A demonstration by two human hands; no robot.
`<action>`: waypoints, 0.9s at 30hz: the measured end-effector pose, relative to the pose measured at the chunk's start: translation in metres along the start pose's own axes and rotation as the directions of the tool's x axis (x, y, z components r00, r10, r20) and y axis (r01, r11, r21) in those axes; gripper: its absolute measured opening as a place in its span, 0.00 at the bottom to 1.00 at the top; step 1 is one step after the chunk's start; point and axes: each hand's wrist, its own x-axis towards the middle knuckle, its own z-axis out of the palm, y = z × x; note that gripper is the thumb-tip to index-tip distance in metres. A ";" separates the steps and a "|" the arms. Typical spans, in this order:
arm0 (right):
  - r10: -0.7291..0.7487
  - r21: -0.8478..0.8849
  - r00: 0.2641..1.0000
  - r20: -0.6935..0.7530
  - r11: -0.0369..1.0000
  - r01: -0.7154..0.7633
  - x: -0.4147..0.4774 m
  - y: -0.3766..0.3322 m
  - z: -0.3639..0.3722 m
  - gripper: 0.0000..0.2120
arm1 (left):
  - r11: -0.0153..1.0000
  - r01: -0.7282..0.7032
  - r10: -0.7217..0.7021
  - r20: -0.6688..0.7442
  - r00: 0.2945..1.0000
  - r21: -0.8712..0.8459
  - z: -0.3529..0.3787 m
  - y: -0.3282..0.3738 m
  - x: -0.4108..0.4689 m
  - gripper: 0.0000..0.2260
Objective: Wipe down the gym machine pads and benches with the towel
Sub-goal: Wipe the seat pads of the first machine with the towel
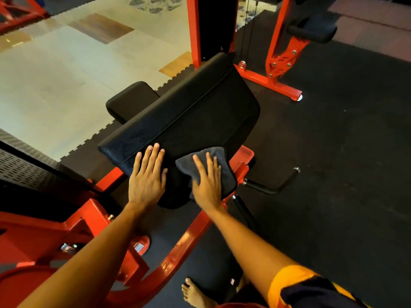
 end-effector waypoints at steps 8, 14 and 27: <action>0.132 0.092 0.991 0.033 0.987 -0.134 0.101 -0.078 -0.013 0.31 | 0.990 0.132 -0.134 -0.062 0.989 -0.047 -0.003 0.004 -0.017 0.26; -0.264 -0.004 0.940 0.217 0.962 0.272 0.030 -0.049 -0.019 0.31 | 0.967 0.208 -0.222 -0.090 0.971 -0.146 0.001 0.004 -0.023 0.27; -0.247 -0.051 0.952 0.183 0.964 0.260 0.108 -0.095 -0.011 0.32 | 0.875 0.433 -0.464 -0.123 0.877 -0.216 0.005 0.027 -0.007 0.27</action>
